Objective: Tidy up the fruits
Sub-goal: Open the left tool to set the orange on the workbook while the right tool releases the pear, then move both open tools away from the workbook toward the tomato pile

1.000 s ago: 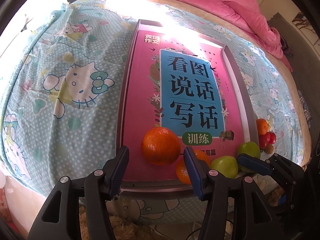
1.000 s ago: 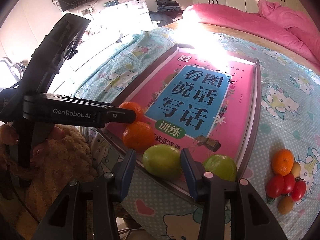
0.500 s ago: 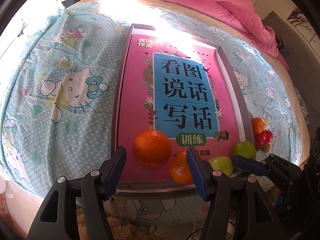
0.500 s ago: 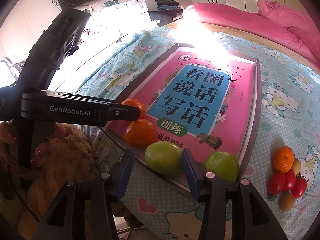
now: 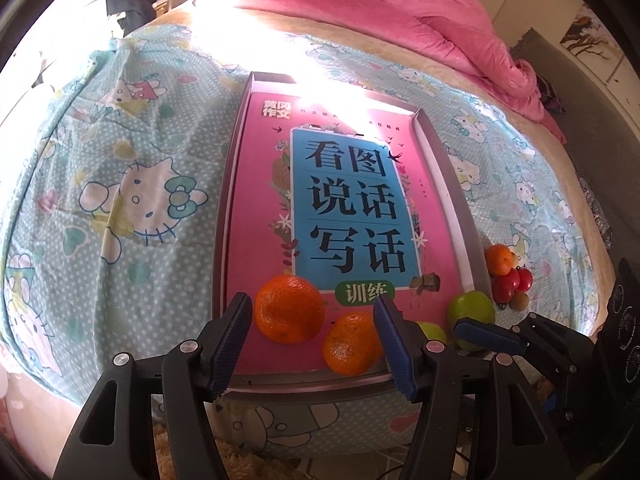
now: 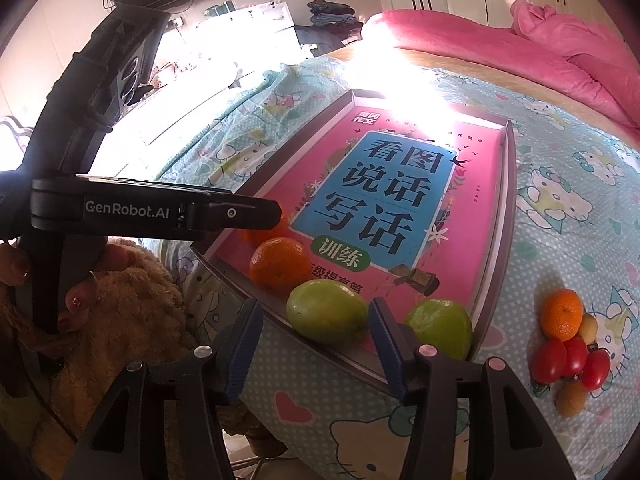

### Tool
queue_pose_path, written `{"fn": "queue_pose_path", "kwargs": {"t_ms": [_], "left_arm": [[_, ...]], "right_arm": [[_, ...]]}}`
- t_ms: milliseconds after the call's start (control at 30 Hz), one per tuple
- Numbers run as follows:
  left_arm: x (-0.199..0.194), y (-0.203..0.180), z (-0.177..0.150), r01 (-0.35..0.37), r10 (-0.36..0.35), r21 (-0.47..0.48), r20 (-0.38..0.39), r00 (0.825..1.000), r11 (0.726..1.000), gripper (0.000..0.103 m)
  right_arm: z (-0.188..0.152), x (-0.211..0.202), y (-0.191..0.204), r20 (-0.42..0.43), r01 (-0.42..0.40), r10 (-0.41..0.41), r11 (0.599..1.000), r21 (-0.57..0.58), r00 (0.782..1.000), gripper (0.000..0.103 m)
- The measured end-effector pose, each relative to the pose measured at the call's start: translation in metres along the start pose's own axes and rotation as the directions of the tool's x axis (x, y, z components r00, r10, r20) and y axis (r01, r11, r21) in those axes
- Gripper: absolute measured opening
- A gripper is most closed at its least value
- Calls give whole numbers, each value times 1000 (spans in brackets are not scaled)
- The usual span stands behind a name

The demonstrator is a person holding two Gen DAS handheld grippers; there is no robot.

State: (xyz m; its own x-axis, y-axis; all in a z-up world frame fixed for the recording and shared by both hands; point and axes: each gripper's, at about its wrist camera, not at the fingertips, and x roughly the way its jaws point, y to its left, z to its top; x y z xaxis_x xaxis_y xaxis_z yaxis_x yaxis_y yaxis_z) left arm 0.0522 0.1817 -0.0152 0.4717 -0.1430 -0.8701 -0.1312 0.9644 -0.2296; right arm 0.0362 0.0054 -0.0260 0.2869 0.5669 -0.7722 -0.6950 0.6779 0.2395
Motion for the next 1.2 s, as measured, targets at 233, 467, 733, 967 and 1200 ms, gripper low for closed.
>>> {"fn": "queue_pose_path", "kwargs": {"t_ms": [233,467,733,967,1200], "left_arm": [[-3,0,-1,3,-3,2,9,1000,1000,65],[-6,-4,0,4,-5,14,32,999,1000,74],[-7,-5,0,18,-18,14,42,999,1000,76],[-8,-16,-3,41,-43,57,45,998,998,76],[-8,-19,-3,38,-41,60,48,998,997,76]], "right_arm": [[0,-5,0,22,10,-10,1000,-3,1000,58],[1,-13,0,54,30,-29,1000,-10,998,59],[-1,-25,-6,98,45,-45,999,5,994,65],[0,-32,-14,126,63,-67,997,36,990,72],[-1,-42,-22,156,92,-99,994,55,983,79]]}}
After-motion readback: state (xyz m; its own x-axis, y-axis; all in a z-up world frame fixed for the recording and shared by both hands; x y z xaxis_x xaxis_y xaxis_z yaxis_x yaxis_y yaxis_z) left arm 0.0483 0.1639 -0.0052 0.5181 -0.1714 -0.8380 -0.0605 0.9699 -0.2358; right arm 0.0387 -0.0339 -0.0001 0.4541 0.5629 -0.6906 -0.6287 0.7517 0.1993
